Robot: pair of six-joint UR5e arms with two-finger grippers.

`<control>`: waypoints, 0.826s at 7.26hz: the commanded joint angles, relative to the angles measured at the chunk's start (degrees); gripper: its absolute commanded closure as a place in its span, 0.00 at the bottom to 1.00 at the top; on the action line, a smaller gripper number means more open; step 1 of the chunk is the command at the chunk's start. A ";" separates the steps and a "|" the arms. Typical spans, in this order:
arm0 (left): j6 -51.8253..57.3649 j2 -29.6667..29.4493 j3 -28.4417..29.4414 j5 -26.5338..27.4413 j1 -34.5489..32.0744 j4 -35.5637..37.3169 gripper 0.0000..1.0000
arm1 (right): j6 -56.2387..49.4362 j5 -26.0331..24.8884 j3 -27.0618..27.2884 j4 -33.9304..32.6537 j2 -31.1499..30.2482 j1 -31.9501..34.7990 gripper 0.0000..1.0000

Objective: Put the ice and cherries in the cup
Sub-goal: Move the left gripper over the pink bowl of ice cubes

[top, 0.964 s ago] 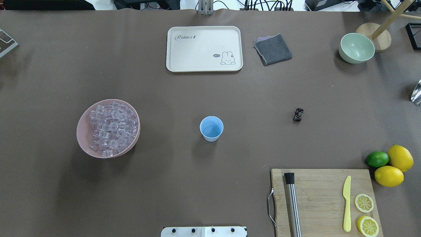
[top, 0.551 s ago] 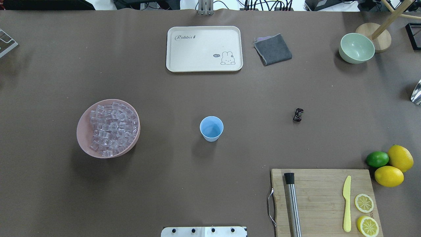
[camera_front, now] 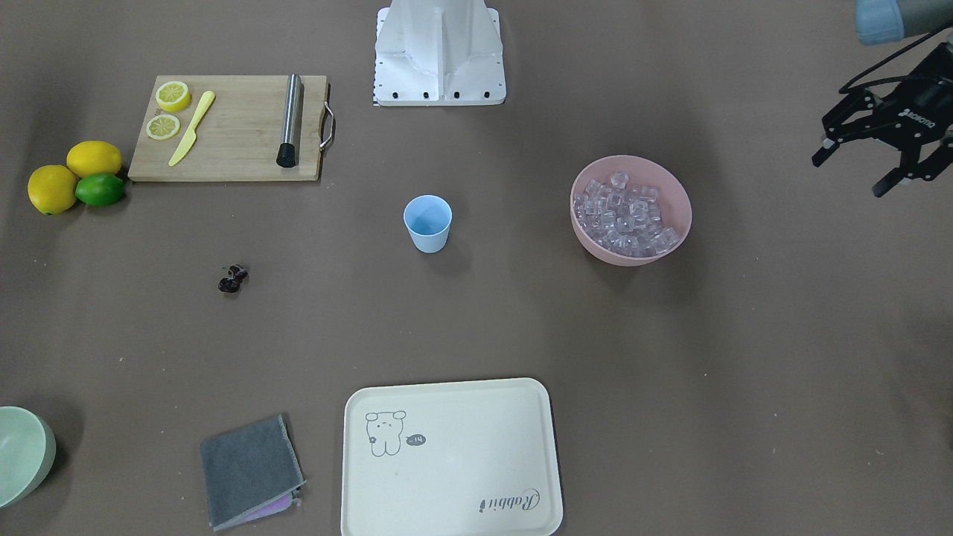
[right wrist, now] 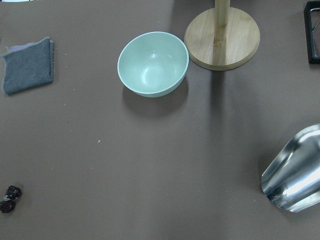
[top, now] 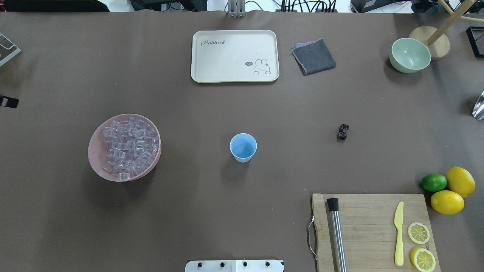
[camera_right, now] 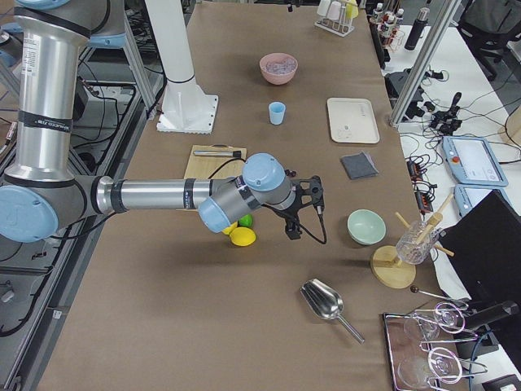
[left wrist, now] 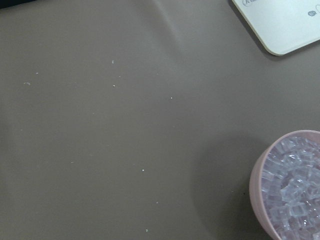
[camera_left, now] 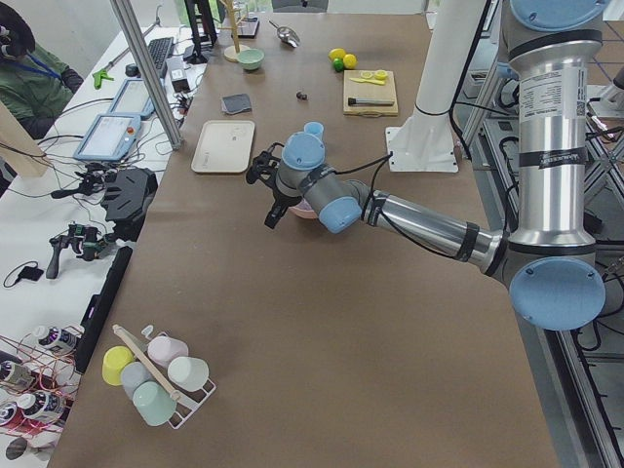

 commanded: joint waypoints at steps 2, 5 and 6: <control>-17.12 -2.48 -5.02 18.64 19.19 -0.24 0.01 | 0.03 0.01 0.10 0.84 -0.47 -0.04 0.00; -23.49 -4.87 -4.15 32.49 32.24 1.07 0.02 | 0.03 0.01 0.10 0.84 -0.65 -0.04 0.00; -23.84 -5.05 -4.06 34.43 34.53 3.26 0.02 | 0.03 0.01 0.02 0.84 -0.74 -0.04 0.00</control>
